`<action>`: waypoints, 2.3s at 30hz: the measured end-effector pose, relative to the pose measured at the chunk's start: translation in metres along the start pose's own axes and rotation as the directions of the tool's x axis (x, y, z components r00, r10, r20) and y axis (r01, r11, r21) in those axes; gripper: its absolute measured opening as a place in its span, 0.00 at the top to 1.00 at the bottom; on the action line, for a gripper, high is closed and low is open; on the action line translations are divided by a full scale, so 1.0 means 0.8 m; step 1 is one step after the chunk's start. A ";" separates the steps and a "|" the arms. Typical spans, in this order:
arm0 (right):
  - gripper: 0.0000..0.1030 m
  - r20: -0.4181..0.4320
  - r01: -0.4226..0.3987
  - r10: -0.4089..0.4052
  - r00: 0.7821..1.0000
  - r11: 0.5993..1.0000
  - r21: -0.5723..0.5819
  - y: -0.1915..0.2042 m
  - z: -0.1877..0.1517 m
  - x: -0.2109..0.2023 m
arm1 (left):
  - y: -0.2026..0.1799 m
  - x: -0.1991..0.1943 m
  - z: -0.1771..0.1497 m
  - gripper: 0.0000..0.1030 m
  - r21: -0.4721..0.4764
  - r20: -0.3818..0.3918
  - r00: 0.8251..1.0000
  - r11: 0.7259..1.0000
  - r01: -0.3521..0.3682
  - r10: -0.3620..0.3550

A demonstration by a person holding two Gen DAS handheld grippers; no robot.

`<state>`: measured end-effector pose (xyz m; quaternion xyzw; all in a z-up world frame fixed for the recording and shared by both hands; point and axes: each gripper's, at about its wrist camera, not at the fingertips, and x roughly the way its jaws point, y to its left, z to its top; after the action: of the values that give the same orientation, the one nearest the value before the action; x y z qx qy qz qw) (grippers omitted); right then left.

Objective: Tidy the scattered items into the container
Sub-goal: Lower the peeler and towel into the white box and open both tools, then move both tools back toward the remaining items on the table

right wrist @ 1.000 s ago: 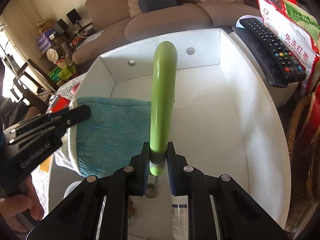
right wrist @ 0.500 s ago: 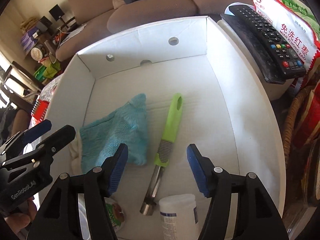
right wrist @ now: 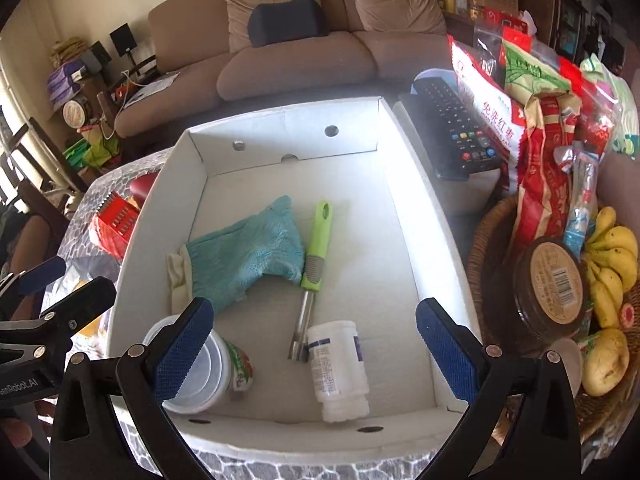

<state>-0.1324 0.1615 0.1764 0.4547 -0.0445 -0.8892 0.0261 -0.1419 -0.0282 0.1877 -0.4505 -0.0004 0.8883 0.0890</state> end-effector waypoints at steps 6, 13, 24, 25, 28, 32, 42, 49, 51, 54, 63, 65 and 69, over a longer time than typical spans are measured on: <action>0.00 0.042 -0.008 0.008 0.999 1.000 -0.014 0.021 -0.024 -0.061 | 0.030 -0.073 -0.041 0.00 -0.027 0.047 0.999 0.999 -0.022 0.024; 0.00 0.090 -0.038 0.041 0.995 0.999 -0.029 0.058 -0.073 -0.130 | 0.067 -0.150 -0.101 0.00 -0.053 0.086 0.995 0.997 -0.048 0.052; 0.00 0.119 -0.075 0.082 0.989 0.995 -0.067 0.135 -0.160 -0.196 | 0.134 -0.239 -0.213 0.00 -0.115 0.111 0.987 0.988 -0.100 0.113; 0.00 0.119 -0.081 0.089 0.989 0.994 -0.072 0.142 -0.168 -0.200 | 0.140 -0.245 -0.223 0.00 -0.114 0.112 0.986 0.987 -0.112 0.125; 0.00 0.125 -0.102 0.112 0.986 0.991 -0.084 0.164 -0.189 -0.208 | 0.158 -0.260 -0.249 0.00 -0.120 0.111 0.983 0.984 -0.134 0.147; 0.00 0.120 -0.137 0.149 0.982 0.985 -0.106 0.198 -0.215 -0.212 | 0.183 -0.270 -0.277 0.00 -0.145 0.099 0.982 0.979 -0.147 0.162; 0.00 0.123 -0.202 0.228 0.966 0.960 -0.192 0.278 -0.248 -0.199 | 0.252 -0.261 -0.311 0.00 -0.192 0.079 0.979 0.966 -0.171 0.189; 0.00 0.089 -0.230 0.255 0.963 0.947 -0.224 0.308 -0.239 -0.153 | 0.281 -0.223 -0.287 0.00 -0.208 0.070 0.981 0.965 -0.161 0.179; 0.00 0.080 -0.241 0.265 0.961 0.943 -0.228 0.314 -0.231 -0.138 | 0.288 -0.207 -0.276 0.00 -0.205 0.071 0.982 0.966 -0.157 0.175; 0.00 0.076 -0.257 0.282 0.957 0.936 -0.239 0.320 -0.220 -0.114 | 0.300 -0.178 -0.257 0.00 -0.208 0.071 0.984 0.968 -0.144 0.162; 0.00 0.059 -0.320 0.344 0.937 0.915 -0.247 0.331 -0.184 -0.031 | 0.348 -0.068 -0.200 0.00 -0.180 0.045 0.992 0.978 -0.108 0.118; 0.00 0.054 -0.307 0.333 0.942 0.913 -0.267 0.337 -0.179 -0.013 | 0.354 -0.042 -0.188 0.00 -0.153 0.044 0.993 0.983 -0.101 0.109; 0.00 0.060 -0.309 0.341 0.938 0.903 -0.299 0.345 -0.172 0.022 | 0.368 0.006 -0.171 0.00 -0.140 0.049 0.997 0.989 -0.046 0.053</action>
<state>-0.0294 -0.1225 0.1100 0.3824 0.0076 -0.8932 0.2367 -0.0817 -0.3277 0.0790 -0.4319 -0.0535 0.8996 0.0354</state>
